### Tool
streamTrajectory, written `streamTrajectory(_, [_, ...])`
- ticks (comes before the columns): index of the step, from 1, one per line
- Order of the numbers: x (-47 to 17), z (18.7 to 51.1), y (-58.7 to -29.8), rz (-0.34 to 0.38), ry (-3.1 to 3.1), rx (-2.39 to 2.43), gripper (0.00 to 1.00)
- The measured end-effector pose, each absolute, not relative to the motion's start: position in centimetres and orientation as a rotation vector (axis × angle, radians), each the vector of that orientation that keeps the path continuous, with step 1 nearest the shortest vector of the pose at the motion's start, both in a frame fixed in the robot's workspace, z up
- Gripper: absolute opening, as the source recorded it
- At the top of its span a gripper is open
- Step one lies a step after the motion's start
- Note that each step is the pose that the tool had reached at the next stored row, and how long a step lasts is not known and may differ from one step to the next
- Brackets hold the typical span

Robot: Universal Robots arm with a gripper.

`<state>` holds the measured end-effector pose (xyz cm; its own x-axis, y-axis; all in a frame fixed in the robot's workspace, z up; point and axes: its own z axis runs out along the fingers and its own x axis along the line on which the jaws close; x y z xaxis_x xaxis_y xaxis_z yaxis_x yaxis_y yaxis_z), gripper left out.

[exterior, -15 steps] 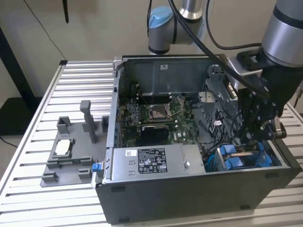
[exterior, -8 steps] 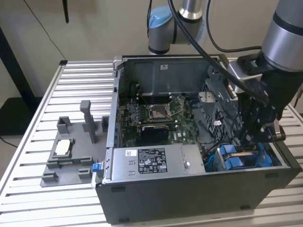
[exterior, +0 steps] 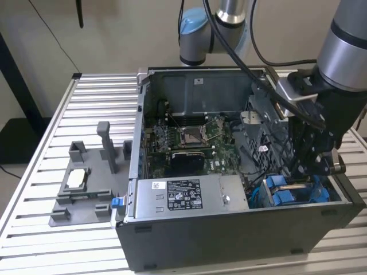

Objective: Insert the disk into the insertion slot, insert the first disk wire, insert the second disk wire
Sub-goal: 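Insert the second disk wire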

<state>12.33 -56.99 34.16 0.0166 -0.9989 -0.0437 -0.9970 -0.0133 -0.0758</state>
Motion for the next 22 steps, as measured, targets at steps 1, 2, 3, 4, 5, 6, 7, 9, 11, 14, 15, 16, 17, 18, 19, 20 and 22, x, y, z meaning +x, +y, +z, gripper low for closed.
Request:
streamTrajectory(1, [12.4,34.1,-57.0,-0.034,2.145,-2.178,0.16])
streamTrajectory(2, [12.4,34.1,-57.0,-0.034,2.145,-2.177,0.16])
streamTrajectory(3, [12.4,34.1,-57.0,-0.034,2.145,-2.177,0.16])
streamTrajectory(4, [12.4,34.0,-57.1,-0.034,2.145,-2.177,0.16])
streamTrajectory(5, [12.4,33.9,-57.1,-0.033,2.146,-2.176,0.16])
streamTrajectory(6, [12.4,33.8,-57.1,-0.034,2.147,-2.176,0.16])
streamTrajectory(7, [12.4,33.7,-57.1,-0.034,2.148,-2.175,0.16])
streamTrajectory(9, [12.4,33.6,-57.2,-0.032,2.149,-2.174,0.17])
streamTrajectory(11, [12.4,33.6,-57.2,-0.029,2.151,-2.175,0.17])
streamTrajectory(14, [12.4,34.0,-57.3,-0.024,2.155,-2.177,0.24])
streamTrajectory(15, [12.4,34.2,-57.4,-0.022,2.156,-2.177,0.24])
streamTrajectory(16, [12.4,34.4,-57.4,-0.021,2.157,-2.177,0.24])
streamTrajectory(17, [12.4,34.5,-57.4,-0.021,2.158,-2.176,0.24])
streamTrajectory(18, [12.4,34.8,-57.4,-0.02,2.16,-2.175,0.24])
streamTrajectory(19, [12.4,35.0,-57.4,-0.02,2.162,-2.174,0.24])
streamTrajectory(20, [12.4,35.3,-57.5,-0.02,2.163,-2.173,0.24])
streamTrajectory(22, [12.4,35.7,-57.5,-0.02,2.165,-2.172,0.24])
